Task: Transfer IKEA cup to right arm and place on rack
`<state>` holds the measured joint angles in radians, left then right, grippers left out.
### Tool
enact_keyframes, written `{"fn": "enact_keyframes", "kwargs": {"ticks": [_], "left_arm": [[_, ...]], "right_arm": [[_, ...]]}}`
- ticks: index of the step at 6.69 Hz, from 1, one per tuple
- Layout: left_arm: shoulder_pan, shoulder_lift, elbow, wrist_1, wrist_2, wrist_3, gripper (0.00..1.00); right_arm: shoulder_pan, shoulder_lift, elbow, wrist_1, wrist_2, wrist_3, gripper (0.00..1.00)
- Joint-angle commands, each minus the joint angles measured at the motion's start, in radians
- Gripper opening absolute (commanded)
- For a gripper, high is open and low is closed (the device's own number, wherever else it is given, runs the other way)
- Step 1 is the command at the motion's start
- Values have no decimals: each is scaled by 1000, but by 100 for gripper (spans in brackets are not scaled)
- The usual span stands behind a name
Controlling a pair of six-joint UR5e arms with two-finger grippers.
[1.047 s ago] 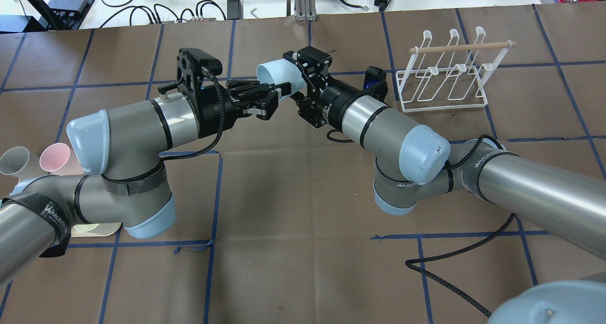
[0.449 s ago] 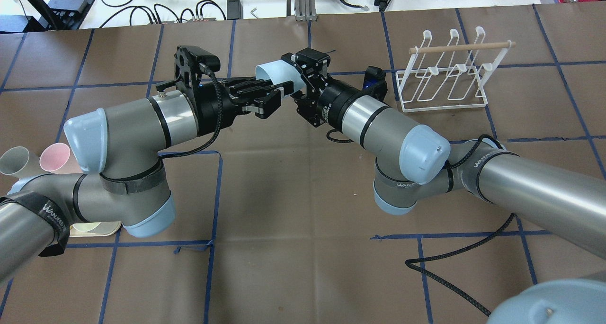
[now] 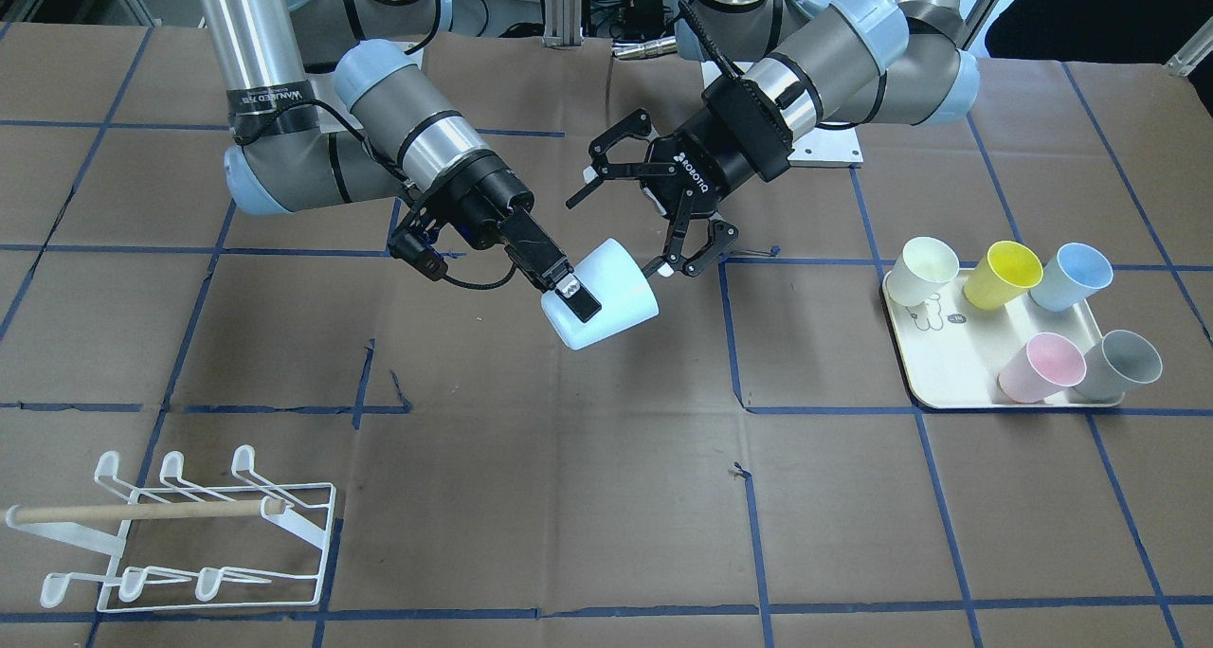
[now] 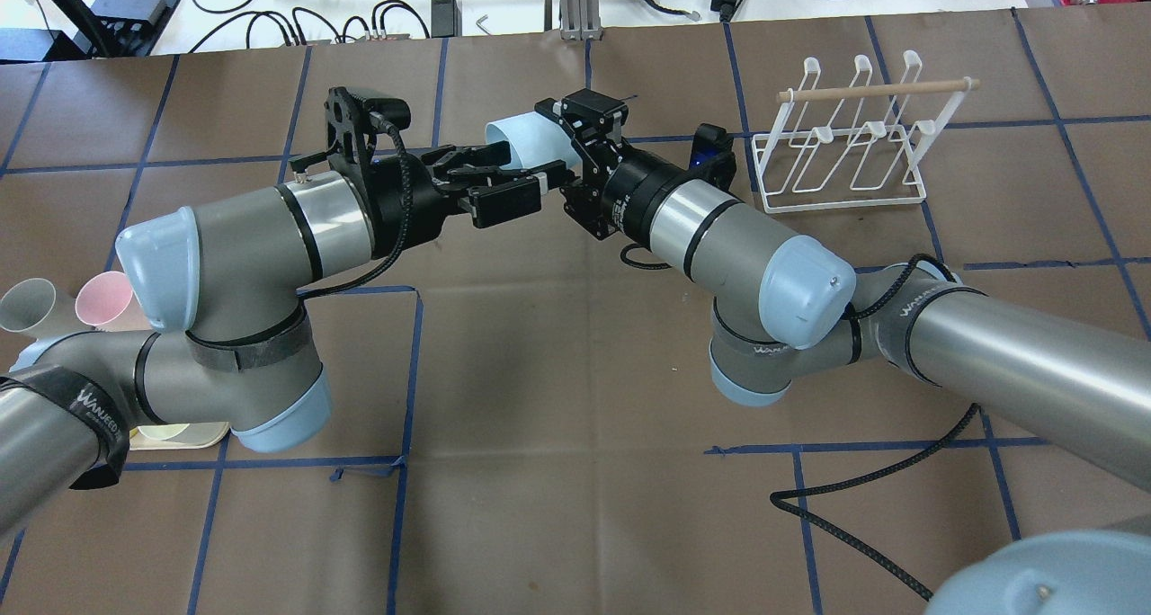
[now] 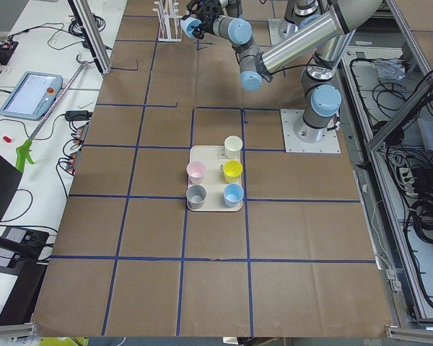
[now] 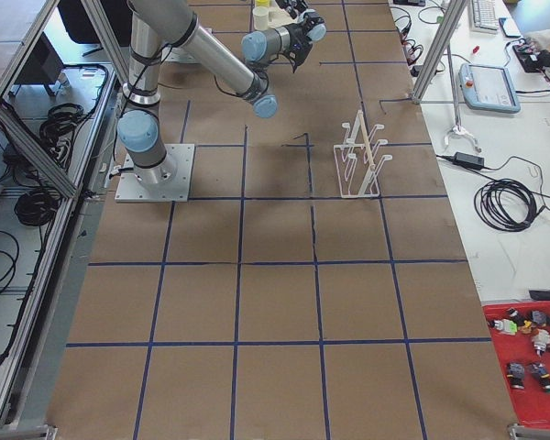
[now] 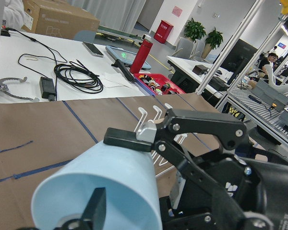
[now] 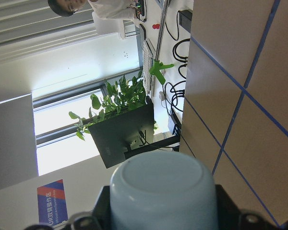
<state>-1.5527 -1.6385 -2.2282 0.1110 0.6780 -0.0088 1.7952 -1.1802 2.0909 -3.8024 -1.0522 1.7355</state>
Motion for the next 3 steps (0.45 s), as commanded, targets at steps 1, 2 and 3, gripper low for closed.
{"fn": "enact_keyframes", "kwargs": {"ticks": [1, 2, 3], "left_arm": [[49, 3, -4, -2, 43, -5, 99], [109, 5, -4, -17, 46, -5, 99], [162, 8, -1, -46, 48, -5, 99]], "right_arm": [[-20, -1, -23, 1, 0, -7, 41], [-55, 1, -25, 0, 1, -11, 41], [-95, 1, -32, -5, 3, -14, 39]]}}
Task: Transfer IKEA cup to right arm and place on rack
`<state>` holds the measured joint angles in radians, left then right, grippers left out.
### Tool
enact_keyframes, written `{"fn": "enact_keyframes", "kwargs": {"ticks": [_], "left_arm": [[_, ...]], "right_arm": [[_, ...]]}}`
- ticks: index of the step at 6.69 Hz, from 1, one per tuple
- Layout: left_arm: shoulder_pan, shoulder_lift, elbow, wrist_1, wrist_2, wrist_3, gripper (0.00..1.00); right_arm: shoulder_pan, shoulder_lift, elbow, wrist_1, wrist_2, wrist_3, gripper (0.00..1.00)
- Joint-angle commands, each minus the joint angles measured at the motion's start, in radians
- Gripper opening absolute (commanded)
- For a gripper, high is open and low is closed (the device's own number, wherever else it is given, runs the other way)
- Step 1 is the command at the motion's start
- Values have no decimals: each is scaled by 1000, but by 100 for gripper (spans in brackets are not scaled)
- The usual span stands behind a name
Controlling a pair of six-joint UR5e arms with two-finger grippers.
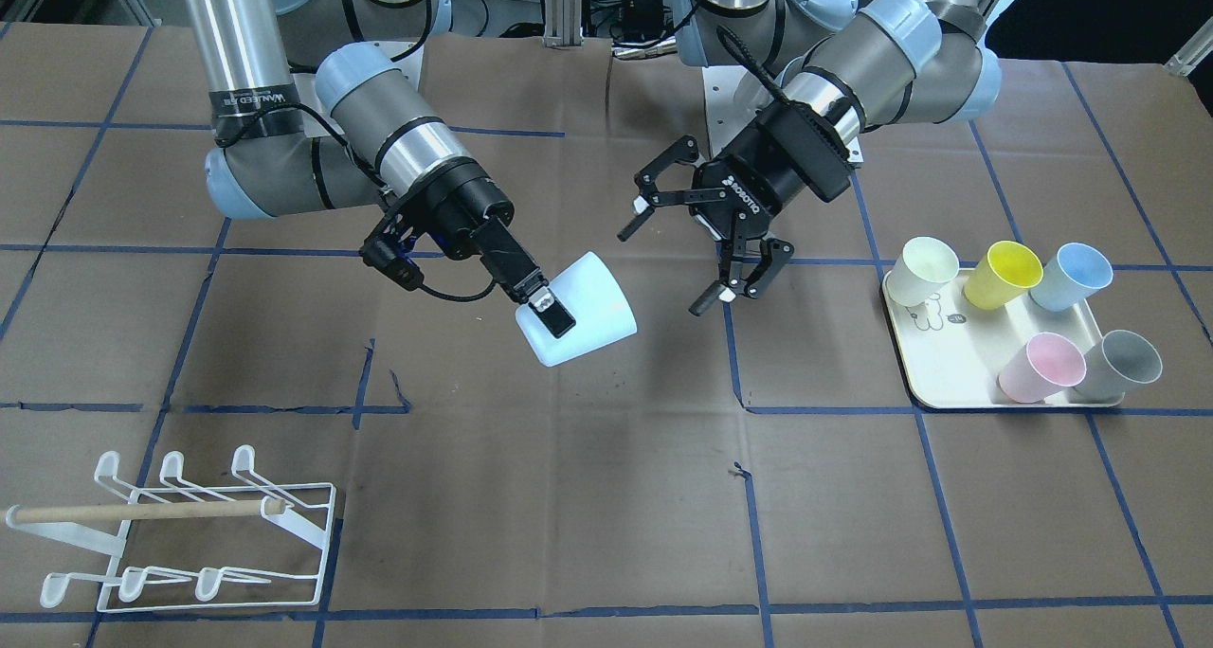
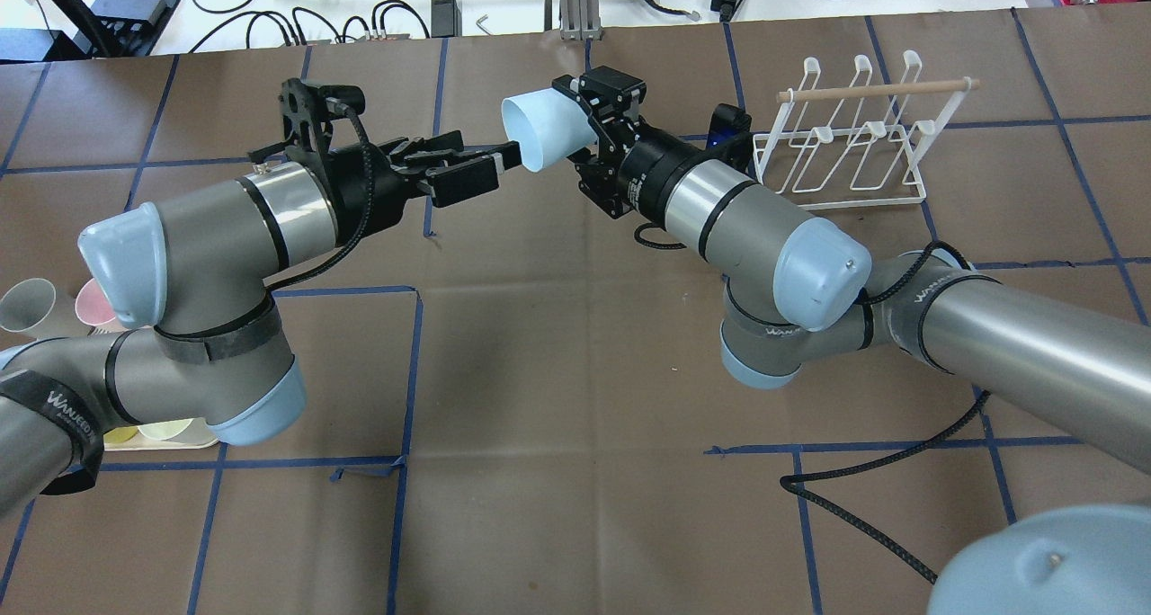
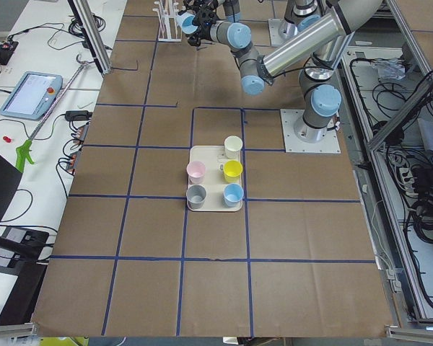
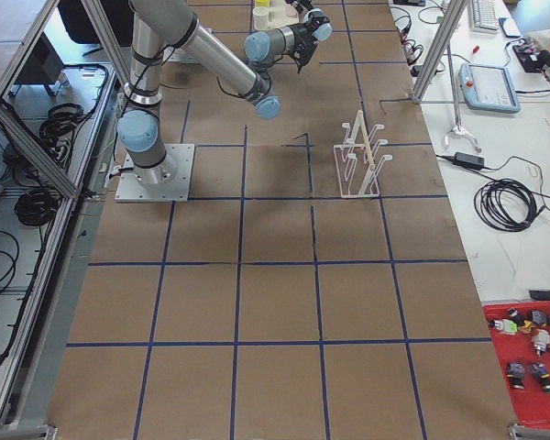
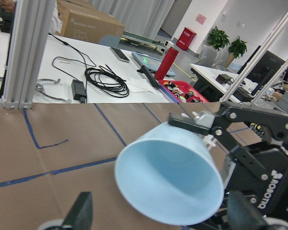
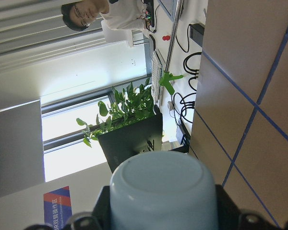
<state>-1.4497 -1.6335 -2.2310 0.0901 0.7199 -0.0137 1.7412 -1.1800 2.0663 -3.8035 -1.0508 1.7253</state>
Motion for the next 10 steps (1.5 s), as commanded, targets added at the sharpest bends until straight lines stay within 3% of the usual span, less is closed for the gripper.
{"fn": "enact_keyframes", "kwargs": {"ticks": [1, 2, 3, 6, 8, 9, 10], "left_arm": [[83, 3, 17, -77, 33, 0, 99], [77, 9, 43, -149, 156, 0, 99], [75, 27, 118, -335, 243, 0, 99], [2, 6, 484, -1084, 554, -24, 99], [-64, -57, 725, -1509, 729, -43, 99], [-73, -62, 779, -1668, 797, -35, 99], [-77, -48, 783, -1722, 808, -32, 99]], "right_arm": [[-78, 2, -27, -4, -3, -33, 39], [-115, 3, -35, -1, -11, -114, 34], [-138, 3, -43, 4, -18, -263, 31], [-152, 34, -74, 2, -240, -795, 30], [-181, 48, -126, 1, -340, -1049, 30], [-204, 60, -147, -2, -362, -1199, 30], [-241, 74, -164, -10, -367, -1354, 30]]}}
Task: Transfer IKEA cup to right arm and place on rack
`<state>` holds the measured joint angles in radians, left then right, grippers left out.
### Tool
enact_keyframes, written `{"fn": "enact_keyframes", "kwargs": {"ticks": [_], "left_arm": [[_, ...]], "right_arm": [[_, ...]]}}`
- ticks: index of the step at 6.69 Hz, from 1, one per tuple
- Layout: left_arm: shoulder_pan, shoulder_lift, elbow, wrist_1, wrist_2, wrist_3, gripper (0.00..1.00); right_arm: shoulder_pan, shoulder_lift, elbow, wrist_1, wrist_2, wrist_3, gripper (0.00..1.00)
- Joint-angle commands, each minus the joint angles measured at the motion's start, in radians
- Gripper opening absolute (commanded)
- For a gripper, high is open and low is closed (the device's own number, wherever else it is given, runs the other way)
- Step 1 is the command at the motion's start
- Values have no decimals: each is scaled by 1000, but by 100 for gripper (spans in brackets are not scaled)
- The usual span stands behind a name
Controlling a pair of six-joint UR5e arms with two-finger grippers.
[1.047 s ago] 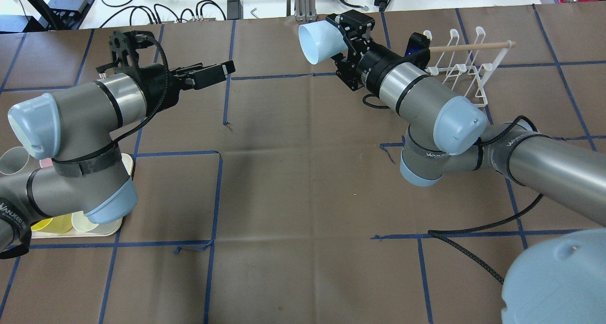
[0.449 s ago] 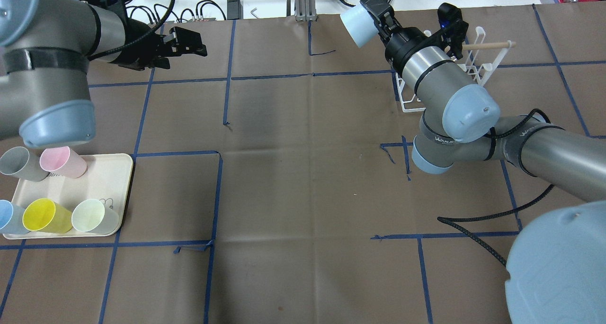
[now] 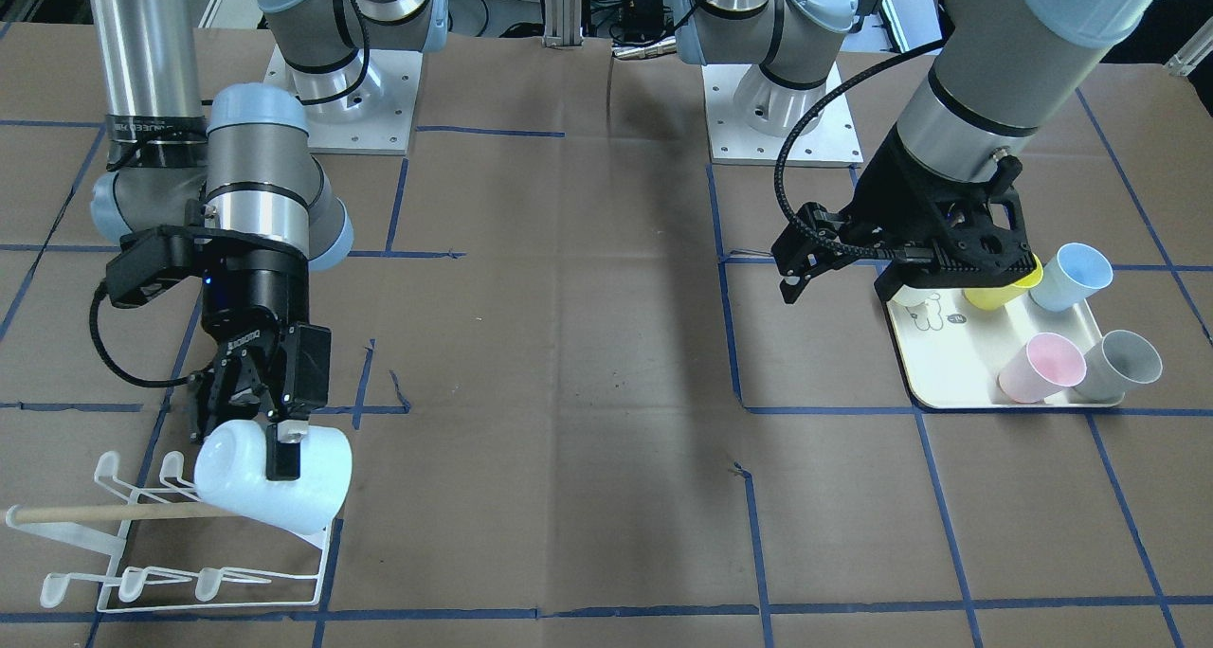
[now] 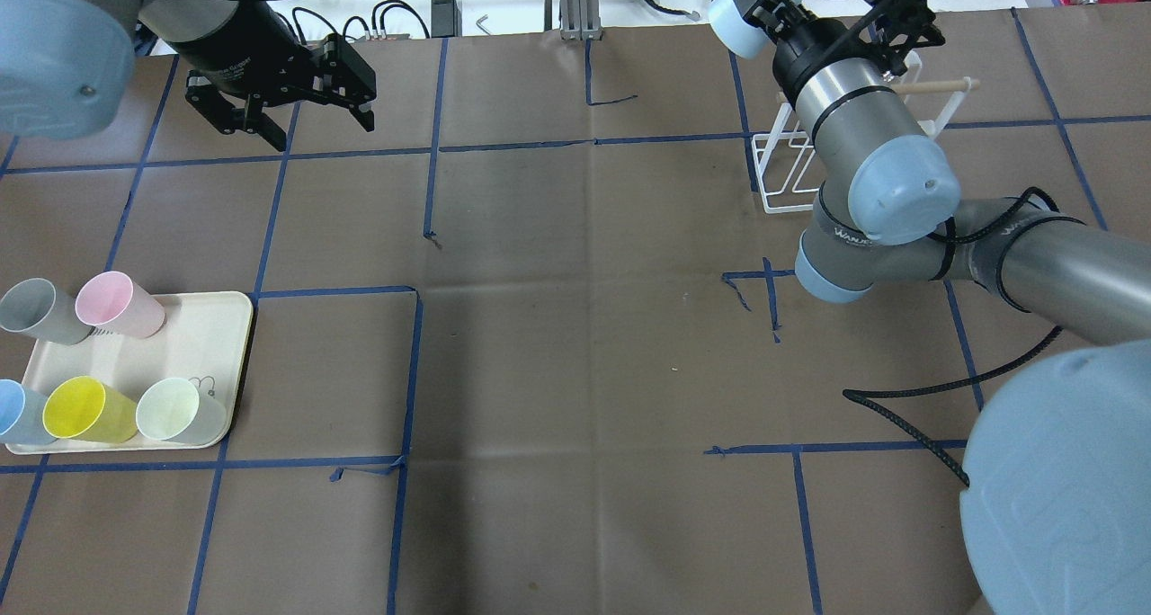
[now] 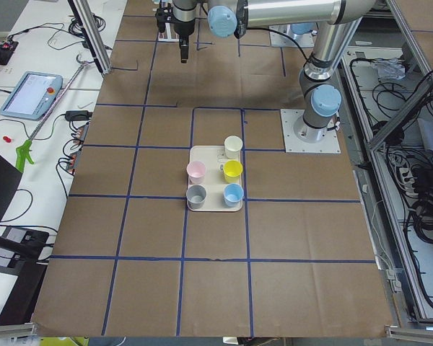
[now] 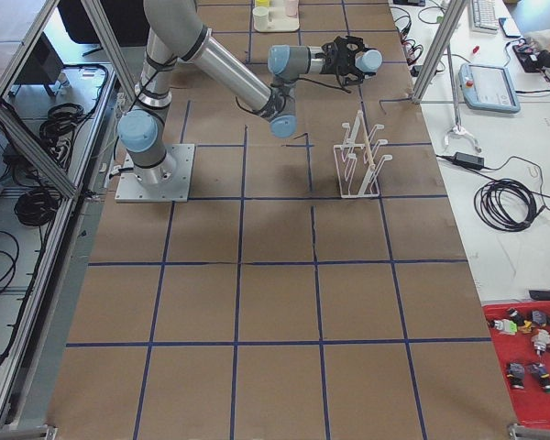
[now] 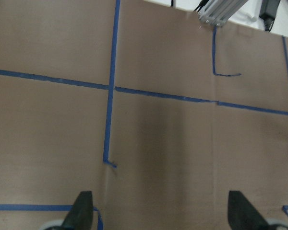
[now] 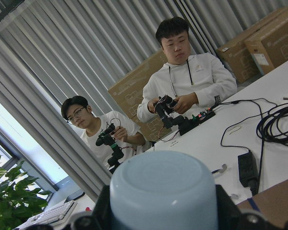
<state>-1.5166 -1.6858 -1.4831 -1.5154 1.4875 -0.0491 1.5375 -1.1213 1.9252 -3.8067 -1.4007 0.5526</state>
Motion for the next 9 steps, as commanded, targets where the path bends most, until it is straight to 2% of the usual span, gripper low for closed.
{"fn": "enact_keyframes", "kwargs": {"ticks": [1, 3, 4, 6, 9], "left_arm": [[-11, 11, 23, -115, 62, -1, 99], [-14, 55, -12, -117, 63, -6, 100], [-11, 83, -41, -118, 63, 8, 100], [41, 173, -162, -106, 65, 92, 100], [331, 303, -337, -105, 122, 408, 99]], "right_arm": [[-81, 35, -43, -7, -17, -295, 27], [-92, 90, -69, -7, -20, -481, 27], [-91, 100, -65, -7, -20, -490, 27], [-91, 145, -61, -8, -34, -517, 27], [-91, 213, -75, -37, -32, -516, 27]]}}
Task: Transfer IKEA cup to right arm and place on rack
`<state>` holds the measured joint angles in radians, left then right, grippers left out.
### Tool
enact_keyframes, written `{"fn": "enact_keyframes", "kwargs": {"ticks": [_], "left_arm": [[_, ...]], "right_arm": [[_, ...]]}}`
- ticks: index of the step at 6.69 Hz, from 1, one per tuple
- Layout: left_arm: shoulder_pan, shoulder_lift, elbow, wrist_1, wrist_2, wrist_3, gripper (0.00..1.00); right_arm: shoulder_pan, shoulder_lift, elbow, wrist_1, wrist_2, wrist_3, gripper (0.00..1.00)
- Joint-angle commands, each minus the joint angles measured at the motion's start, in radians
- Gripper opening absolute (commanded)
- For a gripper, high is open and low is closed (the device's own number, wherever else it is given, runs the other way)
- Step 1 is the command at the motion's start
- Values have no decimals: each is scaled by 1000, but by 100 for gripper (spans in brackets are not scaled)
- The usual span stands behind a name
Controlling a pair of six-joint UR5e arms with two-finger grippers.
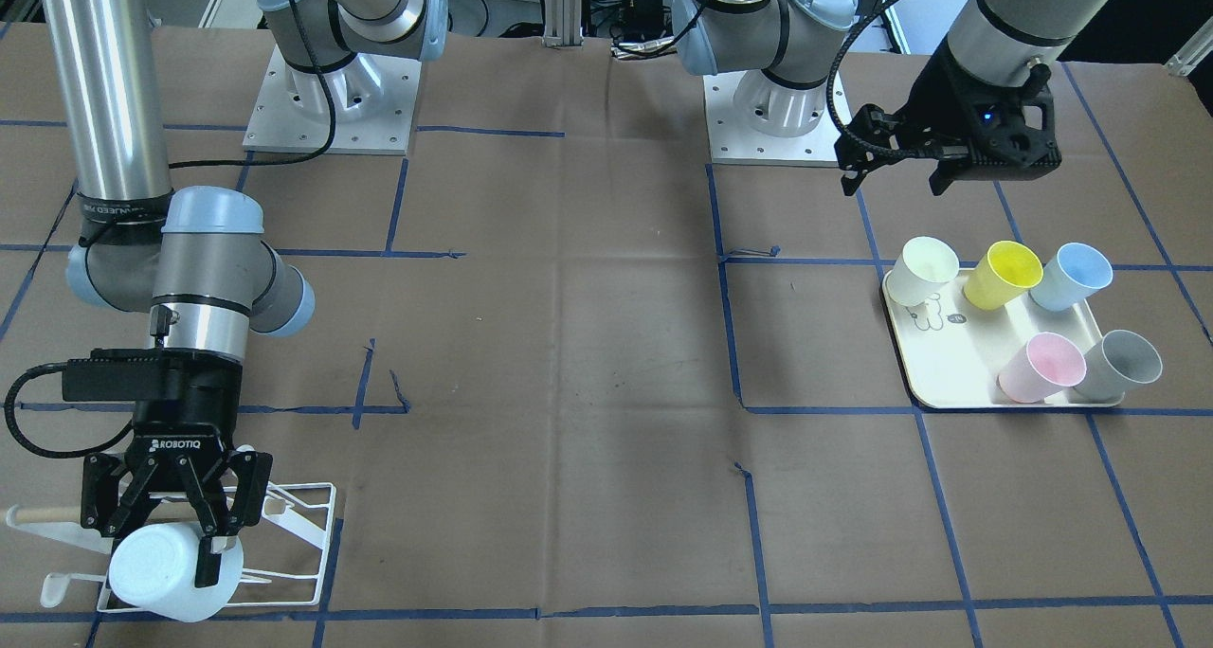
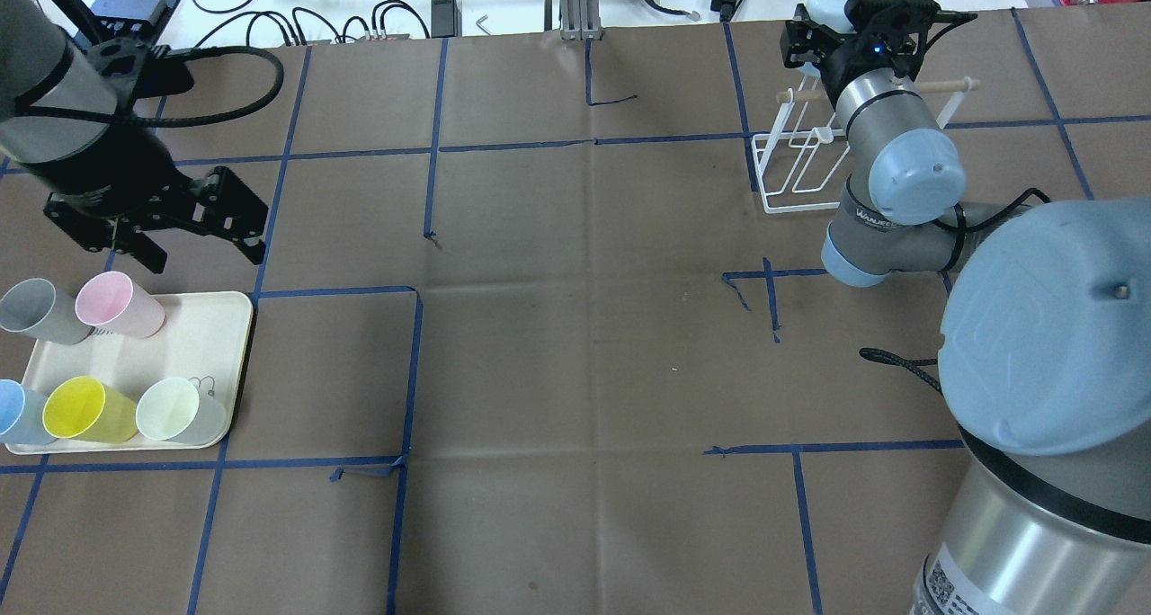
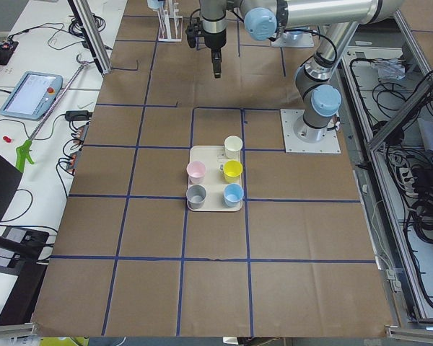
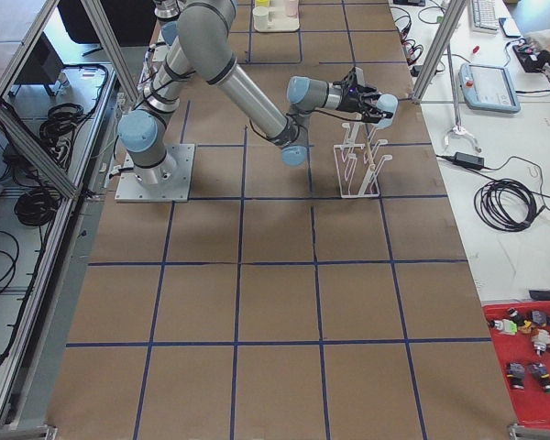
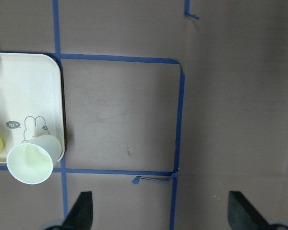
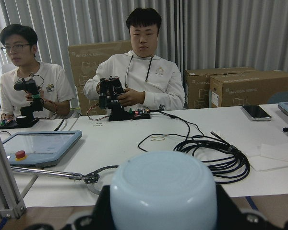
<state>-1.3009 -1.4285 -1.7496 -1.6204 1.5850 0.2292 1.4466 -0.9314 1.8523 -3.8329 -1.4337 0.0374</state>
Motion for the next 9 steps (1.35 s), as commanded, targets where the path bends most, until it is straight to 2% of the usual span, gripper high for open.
{"fn": "enact_keyframes", "kwargs": {"ticks": [1, 2, 3, 4, 6, 8, 9], "left_arm": [[218, 74, -127, 23, 36, 224, 99], [300, 77, -178, 81, 35, 324, 99], [311, 83, -221, 124, 35, 323, 99], [311, 80, -252, 160, 32, 323, 99], [310, 40, -312, 264, 24, 320, 99], [310, -30, -466, 544, 21, 317, 99], [310, -68, -499, 609, 21, 317, 99]], "right_arm": [[0, 34, -1, -20, 1, -1, 27], [0, 40, 4, -30, 1, 2, 30], [0, 34, 7, -28, 1, -1, 61], [0, 39, 8, -21, -1, 16, 99], [0, 31, 7, -20, -1, 15, 100], [0, 11, -1, -20, 10, 18, 100], [5, -24, 1, -19, 15, 18, 100]]}}
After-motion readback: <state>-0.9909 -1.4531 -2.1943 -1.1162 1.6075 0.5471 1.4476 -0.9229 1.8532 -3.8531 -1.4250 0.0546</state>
